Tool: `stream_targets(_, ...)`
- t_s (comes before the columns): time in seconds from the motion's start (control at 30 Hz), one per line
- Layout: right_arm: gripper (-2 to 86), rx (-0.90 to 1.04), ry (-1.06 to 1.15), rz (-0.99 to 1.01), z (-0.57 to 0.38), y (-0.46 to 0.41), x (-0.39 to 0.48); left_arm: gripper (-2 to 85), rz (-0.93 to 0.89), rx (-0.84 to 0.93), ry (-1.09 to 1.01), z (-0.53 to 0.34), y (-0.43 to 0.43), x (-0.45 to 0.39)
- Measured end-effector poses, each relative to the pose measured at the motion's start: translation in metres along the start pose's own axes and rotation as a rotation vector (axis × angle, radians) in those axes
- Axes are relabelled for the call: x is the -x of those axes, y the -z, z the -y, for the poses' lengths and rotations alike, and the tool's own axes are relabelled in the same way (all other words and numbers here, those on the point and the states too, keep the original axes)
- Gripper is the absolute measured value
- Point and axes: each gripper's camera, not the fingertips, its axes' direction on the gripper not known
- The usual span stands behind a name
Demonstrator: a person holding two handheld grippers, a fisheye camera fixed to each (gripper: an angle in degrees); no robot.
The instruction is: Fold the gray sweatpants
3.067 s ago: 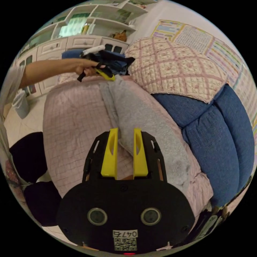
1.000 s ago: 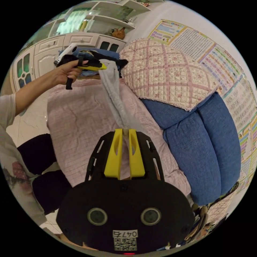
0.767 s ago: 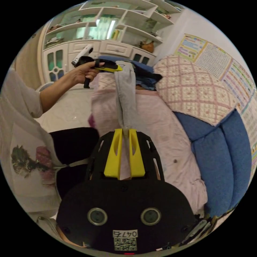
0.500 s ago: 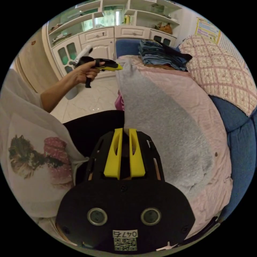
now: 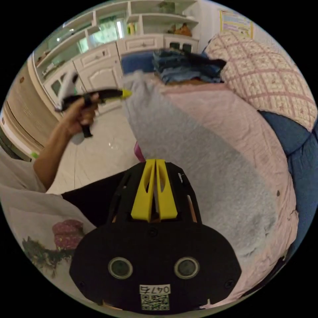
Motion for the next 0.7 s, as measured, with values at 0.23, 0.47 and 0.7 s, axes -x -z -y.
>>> stream_targets(0.23,4.6,-0.099,-0.129,0.147,-0.064,-0.018,-0.01,4.0,0.082,-0.026,-0.38,-0.063,-0.071,-0.064)
stream_targets(0.47,1.7,-0.414,-0.617,-0.053,-0.237,0.033,-0.054,3.6,-0.047,0.074,-0.73,-0.168,-0.196,-0.145)
stream_targets(0.7,0.5,-0.573,-0.913,-0.173,-0.374,0.036,-0.06,3.4,0.134,0.289,-1.002,-0.305,-0.366,-0.176)
